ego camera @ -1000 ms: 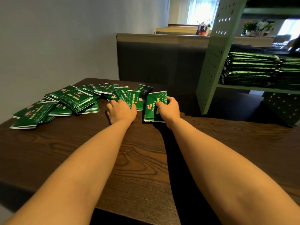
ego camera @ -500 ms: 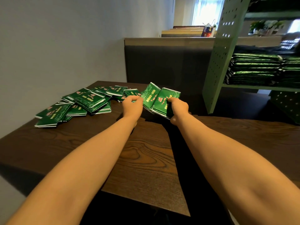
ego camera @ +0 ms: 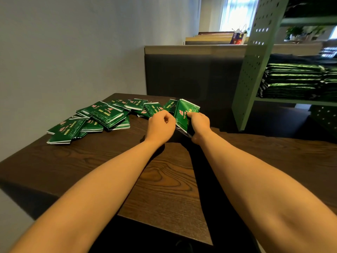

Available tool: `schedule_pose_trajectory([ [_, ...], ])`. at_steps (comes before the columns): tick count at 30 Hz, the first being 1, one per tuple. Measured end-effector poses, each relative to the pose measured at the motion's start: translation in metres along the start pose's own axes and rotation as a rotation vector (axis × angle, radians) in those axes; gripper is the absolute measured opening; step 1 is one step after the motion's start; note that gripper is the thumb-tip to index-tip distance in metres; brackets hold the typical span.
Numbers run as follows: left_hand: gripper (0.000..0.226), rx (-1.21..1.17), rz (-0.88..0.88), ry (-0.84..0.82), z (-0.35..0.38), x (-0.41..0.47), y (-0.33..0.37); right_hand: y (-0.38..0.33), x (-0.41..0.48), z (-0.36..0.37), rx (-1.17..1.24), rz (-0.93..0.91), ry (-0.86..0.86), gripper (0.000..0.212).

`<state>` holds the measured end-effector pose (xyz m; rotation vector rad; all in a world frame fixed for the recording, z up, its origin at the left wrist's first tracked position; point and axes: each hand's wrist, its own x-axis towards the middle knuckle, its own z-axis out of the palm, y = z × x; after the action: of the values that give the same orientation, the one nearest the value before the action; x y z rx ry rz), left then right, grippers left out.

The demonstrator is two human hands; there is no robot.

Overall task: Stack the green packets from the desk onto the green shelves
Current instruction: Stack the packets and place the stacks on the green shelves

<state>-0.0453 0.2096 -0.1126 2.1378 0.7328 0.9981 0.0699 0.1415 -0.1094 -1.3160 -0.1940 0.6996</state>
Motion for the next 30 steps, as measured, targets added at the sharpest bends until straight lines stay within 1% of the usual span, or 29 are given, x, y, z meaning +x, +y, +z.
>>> schedule_pose_trajectory([
  [1,0.022,0.03,0.011,-0.019,-0.001,0.0,-0.004,0.002,0.003,-0.003,-0.025,-0.007,0.0,0.023],
  [3,0.02,0.072,0.003,-0.048,0.0,0.001,-0.012,0.005,0.005,-0.007,-0.074,-0.033,-0.011,0.02],
  [7,0.02,0.207,-0.035,-0.062,0.006,-0.002,-0.017,0.009,0.01,-0.011,-0.16,-0.124,-0.052,0.032],
  [9,0.018,0.276,-0.045,-0.027,0.007,0.002,-0.017,0.011,0.013,-0.013,-0.154,-0.149,-0.037,0.032],
  [11,0.013,0.315,-0.088,0.042,0.008,0.013,-0.024,0.013,0.015,-0.013,-0.138,-0.151,-0.023,0.029],
  [12,0.019,0.351,-0.135,0.055,0.009,0.02,-0.029,0.013,0.017,-0.013,-0.134,-0.15,-0.024,0.029],
  [13,0.032,0.408,-0.196,0.037,0.008,0.026,-0.034,0.013,0.018,-0.012,-0.131,-0.15,-0.03,0.028],
  [15,0.051,0.53,-0.299,-0.039,0.009,0.033,-0.043,0.012,0.021,-0.012,-0.129,-0.161,-0.046,0.027],
  [17,0.057,0.612,-0.338,-0.122,0.011,0.037,-0.047,0.013,0.024,-0.012,-0.152,-0.182,-0.054,0.024],
  [20,0.055,0.649,-0.342,-0.174,0.014,0.04,-0.05,0.016,0.025,-0.011,-0.169,-0.191,-0.072,0.024],
  [23,0.05,0.595,-0.337,-0.107,0.012,0.04,-0.052,0.014,0.025,-0.012,-0.14,-0.172,-0.083,0.026],
  [27,0.038,0.406,-0.341,0.09,0.011,0.04,-0.057,0.013,0.026,-0.015,-0.08,-0.137,-0.088,0.022],
  [30,0.026,0.347,-0.338,0.201,0.009,0.037,-0.056,0.013,0.025,-0.014,-0.097,-0.147,-0.092,0.016],
])
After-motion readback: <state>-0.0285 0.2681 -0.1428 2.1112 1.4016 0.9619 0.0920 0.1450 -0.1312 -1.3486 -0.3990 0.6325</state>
